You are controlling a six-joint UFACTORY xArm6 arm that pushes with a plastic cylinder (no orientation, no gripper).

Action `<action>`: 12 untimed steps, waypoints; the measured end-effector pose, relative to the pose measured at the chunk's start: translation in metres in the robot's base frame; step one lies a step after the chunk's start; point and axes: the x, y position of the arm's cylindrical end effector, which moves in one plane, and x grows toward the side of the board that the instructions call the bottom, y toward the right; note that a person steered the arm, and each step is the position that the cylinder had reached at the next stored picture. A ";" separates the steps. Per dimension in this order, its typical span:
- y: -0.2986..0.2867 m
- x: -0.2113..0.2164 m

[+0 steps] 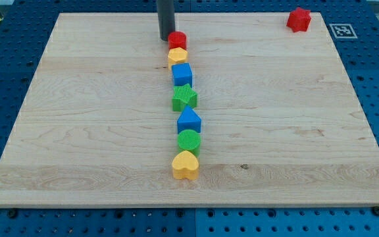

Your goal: Slide the red star above the red circle

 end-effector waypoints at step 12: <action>0.300 -0.068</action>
